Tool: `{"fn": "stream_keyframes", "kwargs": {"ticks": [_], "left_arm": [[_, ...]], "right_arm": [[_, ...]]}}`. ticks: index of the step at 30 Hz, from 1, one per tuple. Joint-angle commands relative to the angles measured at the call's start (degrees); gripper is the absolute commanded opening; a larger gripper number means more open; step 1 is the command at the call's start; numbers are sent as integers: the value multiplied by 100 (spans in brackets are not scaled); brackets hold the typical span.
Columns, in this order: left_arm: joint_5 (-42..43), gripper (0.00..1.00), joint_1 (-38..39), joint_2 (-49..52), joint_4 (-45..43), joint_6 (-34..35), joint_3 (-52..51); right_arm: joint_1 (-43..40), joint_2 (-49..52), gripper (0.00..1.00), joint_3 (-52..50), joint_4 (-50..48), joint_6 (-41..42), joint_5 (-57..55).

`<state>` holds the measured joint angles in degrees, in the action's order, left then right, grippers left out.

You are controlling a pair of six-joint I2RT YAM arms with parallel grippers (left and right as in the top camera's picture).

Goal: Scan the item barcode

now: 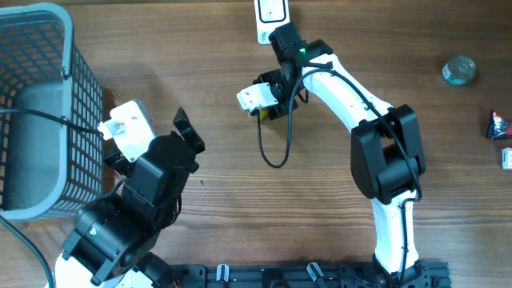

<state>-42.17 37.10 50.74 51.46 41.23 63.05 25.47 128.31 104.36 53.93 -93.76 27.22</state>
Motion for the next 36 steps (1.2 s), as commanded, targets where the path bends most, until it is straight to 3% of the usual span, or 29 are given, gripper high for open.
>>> {"fn": "stream_keyframes", "kwargs": {"ticks": [1, 7, 10, 11, 12, 16, 22, 28, 36], "left_arm": [[-103, 100, -31, -4, 7, -50, -4], [-105, 100, -31, -7, 7, -50, -4], [-127, 100, -31, -4, 7, -52, -4], [-146, 100, -31, -7, 7, -52, -4], [-170, 100, -33, -7, 7, -52, -4], [-236, 100, -31, -4, 7, -52, -4], [-236, 100, -31, -4, 31, -52, -4], [-249, 100, -31, -4, 31, -83, -4], [-249, 100, -31, -4, 72, -205, -4]], "right_arm": [[39, 72, 59, -2, 138, -570, 605], [39, 72, 64, -2, 420, -487, 605], [39, 72, 71, -2, 741, -485, 605], [39, 72, 79, -2, 857, -483, 603], [39, 72, 100, -2, 918, -483, 603], [39, 72, 100, -2, 1049, -439, 597], [39, 72, 100, -2, 988, 308, 610], [39, 70, 100, 0, 822, 1266, 1327], [39, 68, 100, 24, 1185, 1897, 1862]]}}
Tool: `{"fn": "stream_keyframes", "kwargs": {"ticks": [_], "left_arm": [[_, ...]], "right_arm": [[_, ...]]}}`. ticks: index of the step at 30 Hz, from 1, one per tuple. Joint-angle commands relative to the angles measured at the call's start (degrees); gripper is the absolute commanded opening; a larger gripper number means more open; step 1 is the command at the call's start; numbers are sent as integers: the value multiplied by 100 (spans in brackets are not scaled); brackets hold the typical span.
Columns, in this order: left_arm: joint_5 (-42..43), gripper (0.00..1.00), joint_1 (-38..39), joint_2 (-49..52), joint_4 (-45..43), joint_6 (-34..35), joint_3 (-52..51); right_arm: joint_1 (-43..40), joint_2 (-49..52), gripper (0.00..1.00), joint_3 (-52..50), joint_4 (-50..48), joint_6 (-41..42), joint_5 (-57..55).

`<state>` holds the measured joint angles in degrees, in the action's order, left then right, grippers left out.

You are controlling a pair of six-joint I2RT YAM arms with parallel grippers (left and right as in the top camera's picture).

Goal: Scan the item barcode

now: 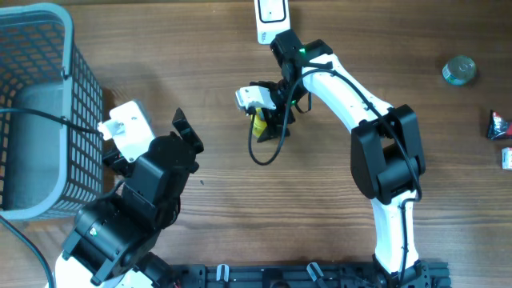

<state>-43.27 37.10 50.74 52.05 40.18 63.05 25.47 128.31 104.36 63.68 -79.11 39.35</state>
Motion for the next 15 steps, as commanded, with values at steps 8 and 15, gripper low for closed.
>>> {"fn": "stream_keyframes", "kwargs": {"ticks": [8, 15], "left_arm": [[-142, 100, -31, -4, 17, -101, -4], [-140, 100, -31, -7, 15, -96, -4]], "right_arm": [[39, -205, 100, 107, 485, 953, 1346], [39, -400, 100, 107, -1174, 1805, 951]]}}
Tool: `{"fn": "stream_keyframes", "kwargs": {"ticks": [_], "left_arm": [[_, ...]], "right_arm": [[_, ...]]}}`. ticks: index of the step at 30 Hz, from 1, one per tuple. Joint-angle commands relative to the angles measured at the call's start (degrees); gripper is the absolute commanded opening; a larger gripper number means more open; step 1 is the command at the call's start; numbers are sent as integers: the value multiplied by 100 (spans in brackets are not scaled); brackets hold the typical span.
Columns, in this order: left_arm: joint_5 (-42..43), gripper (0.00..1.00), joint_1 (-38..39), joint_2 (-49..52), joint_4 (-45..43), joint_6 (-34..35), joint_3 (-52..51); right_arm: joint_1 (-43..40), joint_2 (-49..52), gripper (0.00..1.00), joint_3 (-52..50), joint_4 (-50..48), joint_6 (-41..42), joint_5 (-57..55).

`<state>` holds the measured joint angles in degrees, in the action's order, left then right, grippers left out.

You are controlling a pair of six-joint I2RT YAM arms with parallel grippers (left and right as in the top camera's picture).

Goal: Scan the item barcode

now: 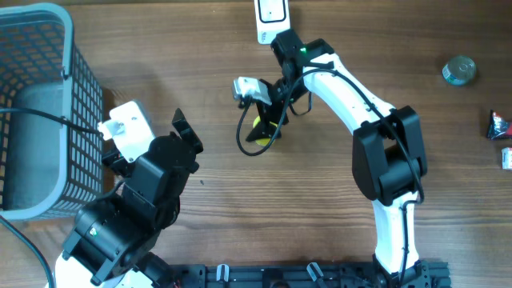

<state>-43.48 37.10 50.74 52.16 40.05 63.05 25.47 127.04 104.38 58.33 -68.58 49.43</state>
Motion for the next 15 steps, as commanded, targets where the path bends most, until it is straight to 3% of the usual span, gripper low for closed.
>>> {"fn": "stream_keyframes", "kwargs": {"ticks": [1, 7, 9, 12, 14, 15], "left_arm": [[-120, 100, -31, -7, 4, -85, -4], [-459, 100, -33, -48, 0, -76, -4], [-614, 100, -33, -83, -2, -59, -4], [-614, 100, -33, -98, 2, -61, -4], [-619, 100, -33, -98, 2, -61, -4], [-660, 100, -33, -98, 0, -59, -4]], "right_arm": [[37, -273, 100, 105, -1054, 1211, -232], [-74, -273, 100, 105, -2916, 3609, -1462], [-214, -273, 100, 105, -3392, 4990, -2013], [-479, -278, 100, 164, -3445, 7007, -2876], [-765, -299, 100, 275, -2916, 8769, -3222], [-892, -321, 100, 313, -2647, 9272, -3051]]}}
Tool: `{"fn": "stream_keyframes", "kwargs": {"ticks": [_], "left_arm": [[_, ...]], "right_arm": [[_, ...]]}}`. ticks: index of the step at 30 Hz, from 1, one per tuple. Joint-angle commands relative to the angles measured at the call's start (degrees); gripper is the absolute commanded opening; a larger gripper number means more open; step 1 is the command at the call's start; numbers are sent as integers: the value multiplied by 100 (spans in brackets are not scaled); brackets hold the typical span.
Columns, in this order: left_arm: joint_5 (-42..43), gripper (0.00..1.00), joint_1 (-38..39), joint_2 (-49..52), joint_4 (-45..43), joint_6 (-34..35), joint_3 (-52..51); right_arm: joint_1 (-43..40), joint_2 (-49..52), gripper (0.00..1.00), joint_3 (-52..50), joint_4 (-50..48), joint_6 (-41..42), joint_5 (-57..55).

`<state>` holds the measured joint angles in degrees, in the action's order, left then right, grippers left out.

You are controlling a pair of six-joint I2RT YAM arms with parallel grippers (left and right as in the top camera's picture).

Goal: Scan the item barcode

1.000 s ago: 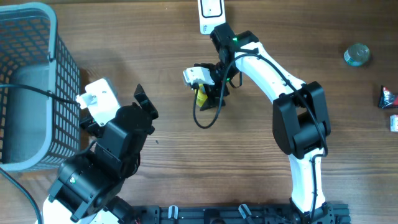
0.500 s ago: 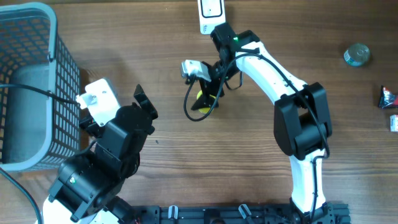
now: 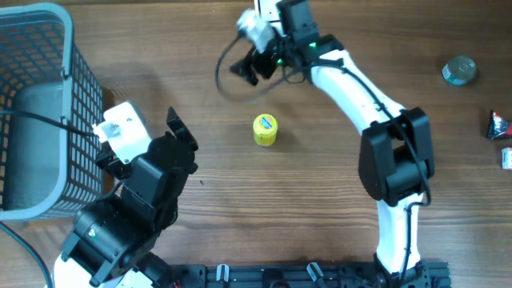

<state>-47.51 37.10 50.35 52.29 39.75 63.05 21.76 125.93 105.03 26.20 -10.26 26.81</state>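
A small yellow item (image 3: 265, 130) with a label on its top lies alone on the wooden table near the middle. My right gripper (image 3: 245, 67) hangs well above and behind it, near the far edge; it is blurred, and its dark fingers look apart with nothing between them. Its cable loops out to the left. My left gripper (image 3: 182, 134) sits at the lower left with its two black fingers spread and empty, a hand's width left of the yellow item. A white device (image 3: 266, 8) at the far edge is mostly covered by the right wrist.
A grey wire basket (image 3: 76, 96) fills the left side beside the left arm. At the right lie a round tin (image 3: 459, 70), a small dark packet (image 3: 498, 124) and a blue-white packet (image 3: 506, 158) at the edge.
My right gripper was down over the yellow item and is now up near the far edge, apart from it. The yellow item now shows fully on the table. The left arm shifted slightly.
My right gripper was low over the yellow item, hiding most of it. At each later moment the wrist stood further left and the item showed a bit more, slightly nearer. Now the item lies free and the gripper is far behind it. The left arm stayed put.
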Motion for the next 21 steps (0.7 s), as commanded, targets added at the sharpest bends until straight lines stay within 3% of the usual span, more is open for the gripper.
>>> {"fn": "stream_keyframes", "kwargs": {"ticks": [1, 5, 9, 15, 21], "left_arm": [[-308, 100, -33, -59, -11, -28, -4], [-380, 99, -31, -59, -11, -31, -4], [-378, 100, -31, -81, 2, 66, -4], [-376, 100, -33, -166, 101, 186, -4], [-328, 100, -31, -188, 203, 319, -4]], "right_arm": [[-649, -238, 100, 262, 763, 3735, -446], [-1029, -273, 100, 260, 992, 3871, 997], [-1172, -273, 100, 225, 1320, 3982, 1644], [-922, -273, 100, 225, 3053, 5340, 306], [-219, -278, 100, 258, 3589, 5215, -1084]]}}
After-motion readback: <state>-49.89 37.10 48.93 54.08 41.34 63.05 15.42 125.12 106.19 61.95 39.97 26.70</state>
